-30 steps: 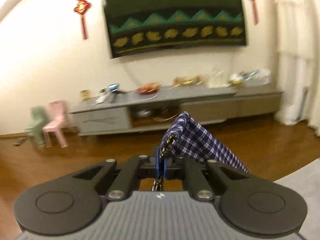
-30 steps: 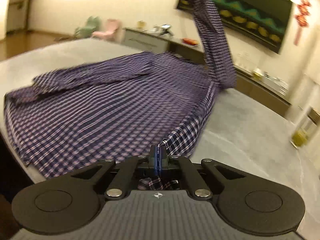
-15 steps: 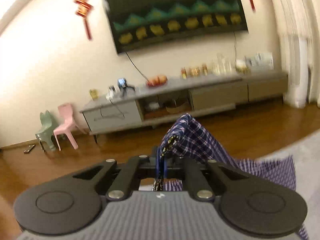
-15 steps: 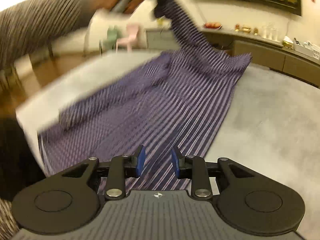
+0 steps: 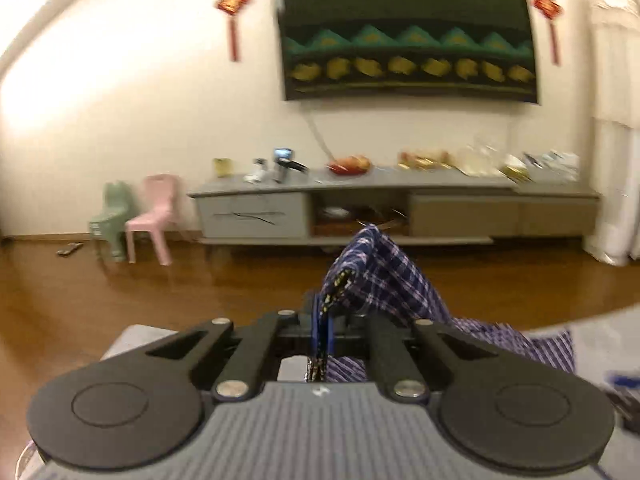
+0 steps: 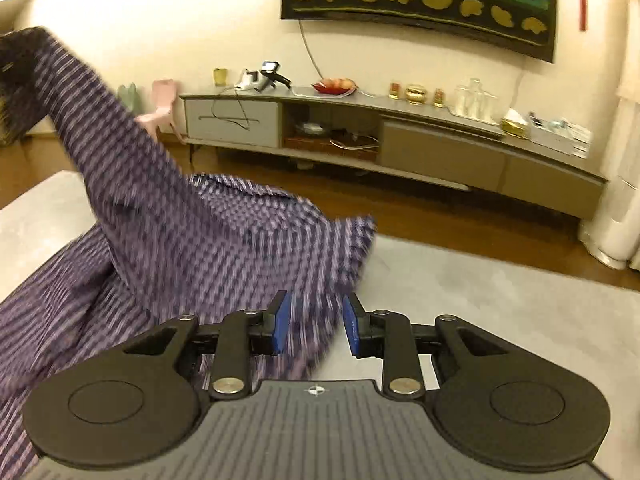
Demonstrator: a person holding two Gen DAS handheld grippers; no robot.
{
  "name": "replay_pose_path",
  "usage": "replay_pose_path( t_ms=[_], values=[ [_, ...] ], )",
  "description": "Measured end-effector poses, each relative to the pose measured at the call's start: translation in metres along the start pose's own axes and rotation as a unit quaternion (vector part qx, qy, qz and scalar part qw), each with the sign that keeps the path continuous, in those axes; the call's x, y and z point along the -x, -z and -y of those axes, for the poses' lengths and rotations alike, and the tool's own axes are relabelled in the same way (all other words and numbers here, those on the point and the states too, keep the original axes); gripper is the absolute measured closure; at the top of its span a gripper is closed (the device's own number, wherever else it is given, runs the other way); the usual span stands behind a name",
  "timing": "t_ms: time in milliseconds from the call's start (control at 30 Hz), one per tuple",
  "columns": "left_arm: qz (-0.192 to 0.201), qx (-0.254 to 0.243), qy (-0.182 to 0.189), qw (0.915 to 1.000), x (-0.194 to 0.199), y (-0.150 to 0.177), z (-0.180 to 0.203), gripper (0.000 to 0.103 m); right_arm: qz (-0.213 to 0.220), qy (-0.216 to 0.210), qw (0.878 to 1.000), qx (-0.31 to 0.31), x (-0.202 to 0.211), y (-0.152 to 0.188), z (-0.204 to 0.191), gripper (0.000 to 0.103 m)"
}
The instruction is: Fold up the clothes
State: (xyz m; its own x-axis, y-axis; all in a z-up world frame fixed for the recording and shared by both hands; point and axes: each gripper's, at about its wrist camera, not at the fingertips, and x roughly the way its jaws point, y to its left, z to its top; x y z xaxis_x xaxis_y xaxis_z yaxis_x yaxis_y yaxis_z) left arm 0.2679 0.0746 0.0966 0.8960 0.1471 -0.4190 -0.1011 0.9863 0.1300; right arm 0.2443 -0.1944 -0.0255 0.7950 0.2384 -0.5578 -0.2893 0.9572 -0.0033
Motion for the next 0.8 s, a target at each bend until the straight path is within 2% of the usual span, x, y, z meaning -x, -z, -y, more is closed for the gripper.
replay_pose_path(
  t_ms=[67, 167, 267, 333, 400, 467, 533, 567, 633, 700, 800],
  values=[
    [0.01, -0.01, 0.003, 0.9999, 0.006, 0.009, 0.003, 0.099, -0.023, 0.0, 1.0, -0.003, -0.041, -0.003, -0.001, 0.073],
    [0.033, -0.012, 0.016, 0.9993, 0.024, 0.022, 0.006, 0.099, -0.088, 0.044, 0.995, -0.004, -0.091, 0.0, 0.009, 0.074],
    [0.072, -0.037, 0.064, 0.9947, 0.057, 0.041, 0.017, 0.099, -0.079, 0.061, 0.994, -0.034, -0.104, 0.002, 0.026, 0.073],
    [0.102, -0.079, 0.113, 0.9852, 0.085, 0.059, 0.033, 0.099, -0.084, 0.063, 0.994, -0.032, -0.105, 0.001, 0.03, 0.072],
    [0.117, -0.142, 0.162, 0.9695, 0.116, 0.083, 0.058, 0.099, -0.09, 0.066, 0.993, -0.03, -0.103, 0.001, 0.033, 0.071],
    [0.128, -0.209, 0.209, 0.9467, 0.146, 0.111, 0.085, 0.099, -0.091, 0.064, 0.992, -0.053, -0.09, 0.001, 0.04, 0.071],
    [0.131, -0.276, 0.254, 0.9177, 0.173, 0.142, 0.112, 0.099, -0.084, 0.054, 0.991, -0.095, -0.076, 0.004, 0.05, 0.071],
    [0.126, -0.312, 0.276, 0.9002, 0.183, 0.16, 0.126, 0.099, -0.078, 0.041, 0.989, -0.122, -0.065, 0.009, 0.055, 0.071],
    [0.116, -0.37, 0.293, 0.8738, 0.193, 0.193, 0.148, 0.099, -0.077, 0.003, 0.984, -0.158, -0.052, 0.02, 0.058, 0.068],
    [0.1, -0.412, 0.299, 0.8546, 0.196, 0.219, 0.163, 0.099, -0.08, -0.028, 0.979, -0.185, -0.036, 0.032, 0.061, 0.067],
    [0.077, -0.447, 0.29, 0.8426, 0.193, 0.243, 0.172, 0.099, -0.084, -0.045, 0.976, -0.196, -0.019, 0.044, 0.062, 0.064]
  ],
)
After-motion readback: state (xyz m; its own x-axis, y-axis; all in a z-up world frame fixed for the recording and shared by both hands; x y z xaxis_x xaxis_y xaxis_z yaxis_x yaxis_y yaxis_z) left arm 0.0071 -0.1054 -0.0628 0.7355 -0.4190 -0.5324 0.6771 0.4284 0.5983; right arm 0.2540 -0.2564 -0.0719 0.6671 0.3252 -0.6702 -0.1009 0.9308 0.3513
